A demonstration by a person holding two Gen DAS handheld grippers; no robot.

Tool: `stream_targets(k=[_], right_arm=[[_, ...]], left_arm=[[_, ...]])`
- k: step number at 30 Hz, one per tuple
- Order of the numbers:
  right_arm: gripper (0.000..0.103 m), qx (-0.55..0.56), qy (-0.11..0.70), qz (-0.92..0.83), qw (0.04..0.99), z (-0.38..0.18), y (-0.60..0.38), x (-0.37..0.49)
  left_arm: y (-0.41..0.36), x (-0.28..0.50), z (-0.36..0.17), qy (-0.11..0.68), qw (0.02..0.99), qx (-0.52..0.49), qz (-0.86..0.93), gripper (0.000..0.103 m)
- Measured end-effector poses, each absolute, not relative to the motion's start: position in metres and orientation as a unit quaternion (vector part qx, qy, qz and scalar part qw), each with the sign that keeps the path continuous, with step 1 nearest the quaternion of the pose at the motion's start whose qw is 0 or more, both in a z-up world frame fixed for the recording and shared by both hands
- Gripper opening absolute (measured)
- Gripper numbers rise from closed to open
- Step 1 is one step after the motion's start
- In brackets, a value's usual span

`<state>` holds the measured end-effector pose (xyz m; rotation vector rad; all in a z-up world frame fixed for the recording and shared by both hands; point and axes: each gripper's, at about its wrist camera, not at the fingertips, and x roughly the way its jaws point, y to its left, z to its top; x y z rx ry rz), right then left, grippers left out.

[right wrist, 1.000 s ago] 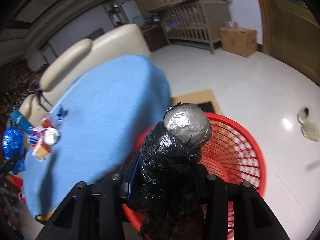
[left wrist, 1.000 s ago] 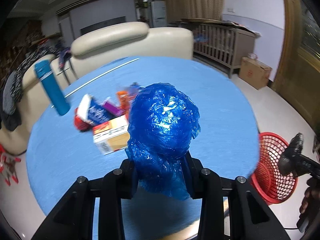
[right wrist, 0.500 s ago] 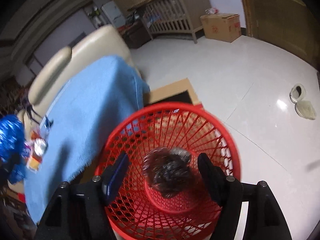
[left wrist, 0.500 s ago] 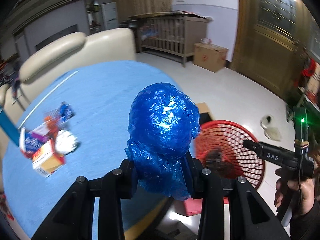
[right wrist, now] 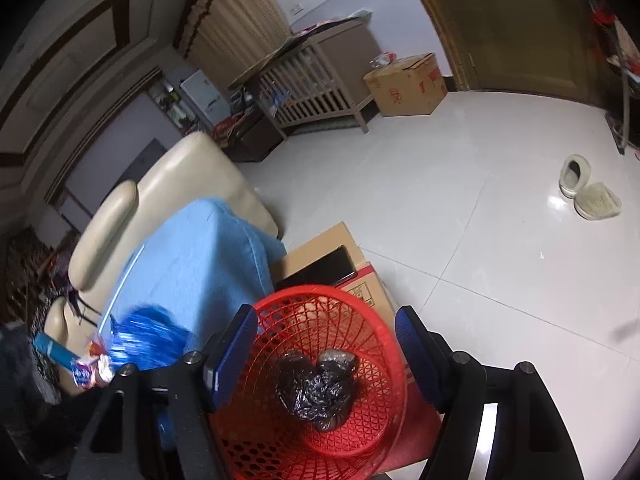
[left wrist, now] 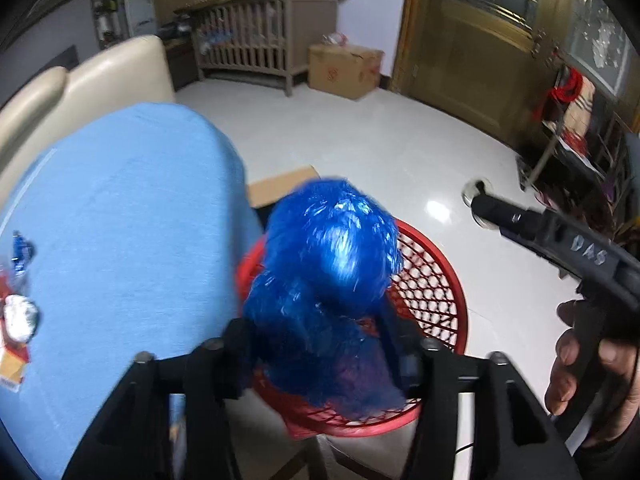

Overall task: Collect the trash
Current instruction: 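Release the blue bag from the left tool into the red wastebasket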

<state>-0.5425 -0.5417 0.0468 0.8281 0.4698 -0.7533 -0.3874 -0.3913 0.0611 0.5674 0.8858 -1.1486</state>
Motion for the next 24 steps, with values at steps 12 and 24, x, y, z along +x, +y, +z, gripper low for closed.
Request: stream_targets(k=[12,24], right_arm=[[0.075,0.388,0.232,-0.336,0.826,0.047,-0.533,-0.527],[0.079,0.312,0.334,-0.265,0.849,0.052,-0.464,-0.426]], left_arm=[[-0.357,-0.357,0.071,0.398,0.745,0.233,-0.482,0.077],[-0.268,-0.297,0.089,0.385,0.813,0.171,-0.401,0.077]])
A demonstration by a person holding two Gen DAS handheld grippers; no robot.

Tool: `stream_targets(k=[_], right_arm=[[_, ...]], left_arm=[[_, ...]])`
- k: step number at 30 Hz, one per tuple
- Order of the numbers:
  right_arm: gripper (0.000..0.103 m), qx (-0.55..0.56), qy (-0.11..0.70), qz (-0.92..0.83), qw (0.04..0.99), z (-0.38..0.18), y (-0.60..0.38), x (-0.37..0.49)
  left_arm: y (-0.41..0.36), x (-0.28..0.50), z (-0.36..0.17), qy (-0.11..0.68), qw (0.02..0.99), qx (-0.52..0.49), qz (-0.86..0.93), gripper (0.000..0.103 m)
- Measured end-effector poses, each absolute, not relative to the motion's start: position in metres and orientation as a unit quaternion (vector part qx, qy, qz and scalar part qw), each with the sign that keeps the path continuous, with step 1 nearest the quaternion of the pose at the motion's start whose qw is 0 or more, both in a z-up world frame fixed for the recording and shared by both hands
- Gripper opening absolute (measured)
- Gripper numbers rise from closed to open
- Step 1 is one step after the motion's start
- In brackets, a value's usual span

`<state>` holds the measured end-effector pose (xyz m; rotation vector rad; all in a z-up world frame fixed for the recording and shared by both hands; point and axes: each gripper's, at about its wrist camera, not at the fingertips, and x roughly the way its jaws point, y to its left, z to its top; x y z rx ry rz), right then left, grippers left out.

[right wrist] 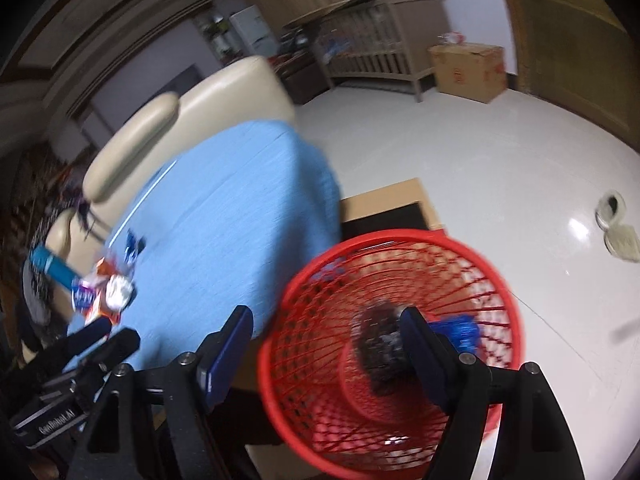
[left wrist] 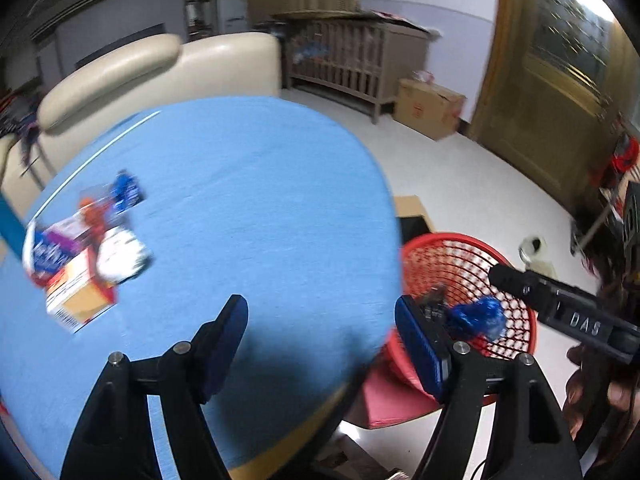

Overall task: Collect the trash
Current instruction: 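Release the blue bag from the left tool into the red wastebasket, then grasp the medicine box with the left tool while the right tool grasps the white tissue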

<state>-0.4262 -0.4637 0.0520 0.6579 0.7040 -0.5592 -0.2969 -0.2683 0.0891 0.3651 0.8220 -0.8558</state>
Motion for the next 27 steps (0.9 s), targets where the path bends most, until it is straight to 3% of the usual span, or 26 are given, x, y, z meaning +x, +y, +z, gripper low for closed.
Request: stream_targets(k=[27], right_arm=[[0.079,0.217,0.401,-0.158,0.876,0.053,-0.353,-0.335]], left_arm=[[-0.079,-0.176,0.060,0.432,0.881,0.014,-0.193,0.078]])
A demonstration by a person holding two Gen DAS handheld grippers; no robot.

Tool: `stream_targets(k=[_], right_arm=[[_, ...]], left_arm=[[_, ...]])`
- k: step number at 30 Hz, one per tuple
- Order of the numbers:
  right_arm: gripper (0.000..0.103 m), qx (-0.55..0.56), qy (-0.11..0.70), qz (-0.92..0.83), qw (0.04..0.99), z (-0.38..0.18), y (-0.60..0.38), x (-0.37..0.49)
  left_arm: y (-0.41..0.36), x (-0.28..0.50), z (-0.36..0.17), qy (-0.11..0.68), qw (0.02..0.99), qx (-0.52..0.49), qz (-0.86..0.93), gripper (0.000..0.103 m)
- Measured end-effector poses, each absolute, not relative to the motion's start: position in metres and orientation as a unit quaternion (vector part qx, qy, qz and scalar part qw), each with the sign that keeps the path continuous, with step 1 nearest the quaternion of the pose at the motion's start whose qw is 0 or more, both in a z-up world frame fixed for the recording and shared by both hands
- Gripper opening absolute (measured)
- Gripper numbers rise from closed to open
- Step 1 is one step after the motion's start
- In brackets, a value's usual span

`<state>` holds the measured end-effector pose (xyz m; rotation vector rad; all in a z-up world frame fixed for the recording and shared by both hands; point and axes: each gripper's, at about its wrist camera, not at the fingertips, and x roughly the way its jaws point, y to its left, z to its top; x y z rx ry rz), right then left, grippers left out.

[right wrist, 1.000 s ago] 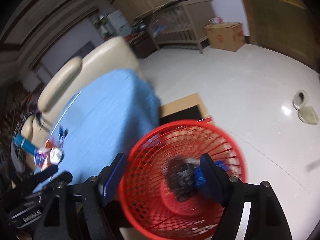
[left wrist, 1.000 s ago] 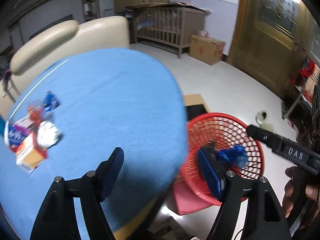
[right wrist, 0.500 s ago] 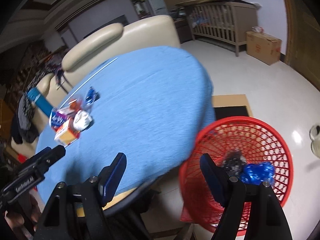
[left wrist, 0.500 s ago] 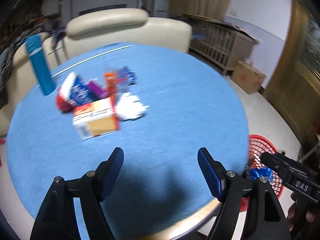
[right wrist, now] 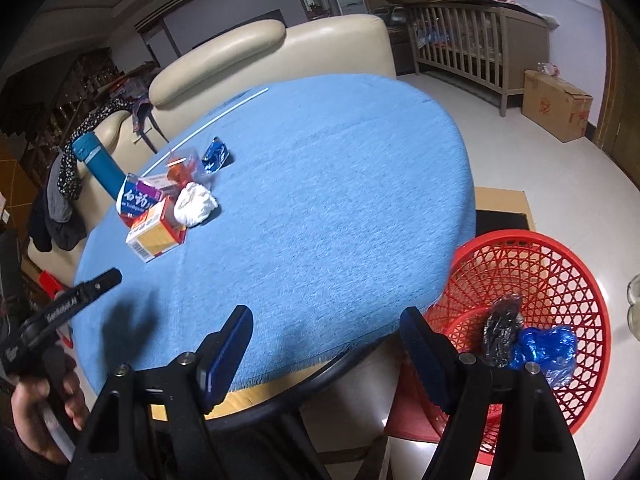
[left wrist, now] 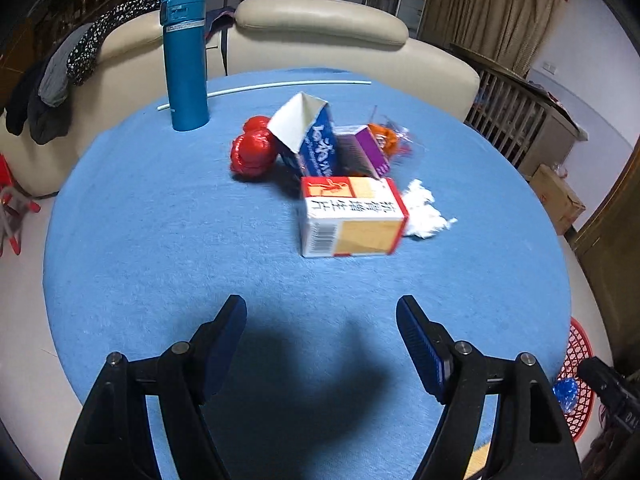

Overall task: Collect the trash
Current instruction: 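Grasp the medicine box with the left tool while the right tool grasps the white tissue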

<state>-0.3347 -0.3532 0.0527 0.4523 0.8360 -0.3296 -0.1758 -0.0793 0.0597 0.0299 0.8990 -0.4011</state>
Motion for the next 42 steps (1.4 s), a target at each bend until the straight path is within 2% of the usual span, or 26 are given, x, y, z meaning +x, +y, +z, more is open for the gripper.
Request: stream_targets(k=[4,7,13,21,32,42], right_arm=[[0.079,0.219,0.404,-0.155,0.875,0.048,-0.354,-0.333],[0.079,0.222,0.409,-0.154,0.872,0.043,-0.354,-0.330],[0.079,0.221,0.418,-0.149,0.869,0.036,-0.355,-0.328],[0.079,0.236,0.430,-0.156,0.857,0.024,-0.366,-0.323],[0.079,0.201,0.447,-0.133,0.862,0.029,-0.349,-0.275],[0.079,0.188,0.434,-0.068,0.878,0.044,-0.302,-0.165]], left_arm=[[-0.087,-0.162,0.065,0.429,0.882,0.032,-0.193,0.079],[-0.099,-0.153,0.067,0.435,0.878,0.013,-0.200,0.084],[-0.146,-0.135,0.057,0.428,0.881,0.057,-0.194,0.084],[-0.159,-0.104,0.040,0.425,0.887,0.080,-0.160,0.085],[-0.119,-0.114,0.036,0.415,0.892,0.067,-0.168,0.082],[-0.066,-0.119,0.038,0.422,0.895,0.039,-0.138,0.082]])
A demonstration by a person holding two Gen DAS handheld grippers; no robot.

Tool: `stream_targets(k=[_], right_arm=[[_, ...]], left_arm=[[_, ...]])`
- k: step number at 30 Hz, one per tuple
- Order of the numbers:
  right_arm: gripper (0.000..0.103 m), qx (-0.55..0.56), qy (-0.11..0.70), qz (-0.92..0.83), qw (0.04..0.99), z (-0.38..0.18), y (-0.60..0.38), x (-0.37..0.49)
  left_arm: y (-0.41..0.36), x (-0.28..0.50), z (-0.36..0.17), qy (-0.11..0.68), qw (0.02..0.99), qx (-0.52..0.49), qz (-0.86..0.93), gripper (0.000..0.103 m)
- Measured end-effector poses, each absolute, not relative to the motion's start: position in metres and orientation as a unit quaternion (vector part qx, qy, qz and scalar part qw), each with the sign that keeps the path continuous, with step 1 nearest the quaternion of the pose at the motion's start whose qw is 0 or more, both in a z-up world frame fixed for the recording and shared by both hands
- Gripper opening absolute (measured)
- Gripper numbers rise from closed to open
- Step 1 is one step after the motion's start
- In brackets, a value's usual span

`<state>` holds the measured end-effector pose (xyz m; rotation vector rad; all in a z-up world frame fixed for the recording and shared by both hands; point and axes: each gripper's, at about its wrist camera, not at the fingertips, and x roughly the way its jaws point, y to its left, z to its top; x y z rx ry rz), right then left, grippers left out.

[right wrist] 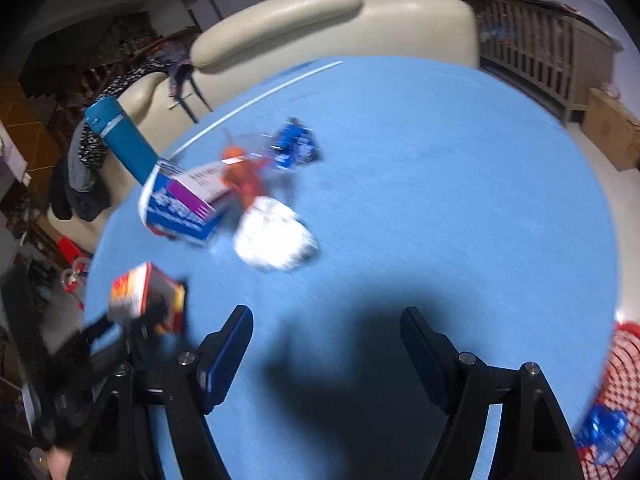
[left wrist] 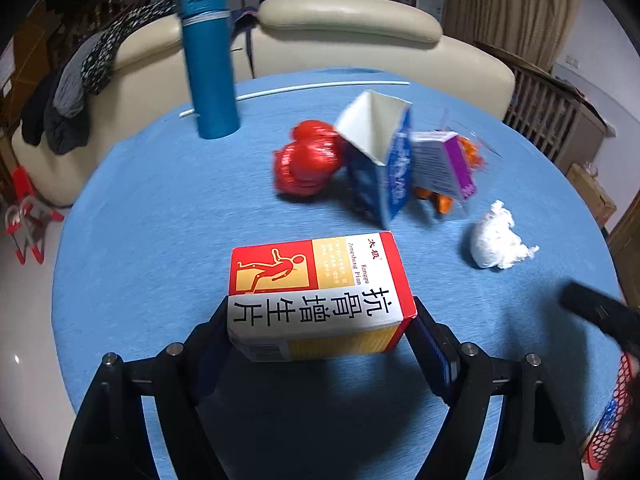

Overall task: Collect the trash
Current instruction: 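Grasp the medicine box with the left tool while the right tool grasps the white tissue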

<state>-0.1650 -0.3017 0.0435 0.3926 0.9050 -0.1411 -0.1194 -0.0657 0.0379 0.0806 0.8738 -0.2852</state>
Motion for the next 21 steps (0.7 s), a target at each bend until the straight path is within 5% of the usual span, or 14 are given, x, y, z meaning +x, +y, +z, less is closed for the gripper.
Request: stream_targets(k=[11,13,14,21], right_arm=[[0.078,0.147,0.458,-0.089,0.872,0.018,-0.277,-0.084],[0.060,0.142,0.454,-0.080,0.876,0.017,-0.273,-0.083],[0.040,0.136,0.458,-0.077,0.875,0.016,-0.272,-0.082],[0.040,0.107,0.446,-0.068,0.886,0.025,-0.257,-0.097]], left_arm=[[-0.051,-0.115,0.035,0.423,0.895,0.025,-0.138,0.082],[-0.052,-0.115,0.035,0.422,0.896,0.027,-0.138,0.082],[-0.052,-0.115,0.035,0.422,0.896,0.028,-0.138,0.082],[-0.052,-0.116,0.036,0.426,0.894,0.028,-0.134,0.082]])
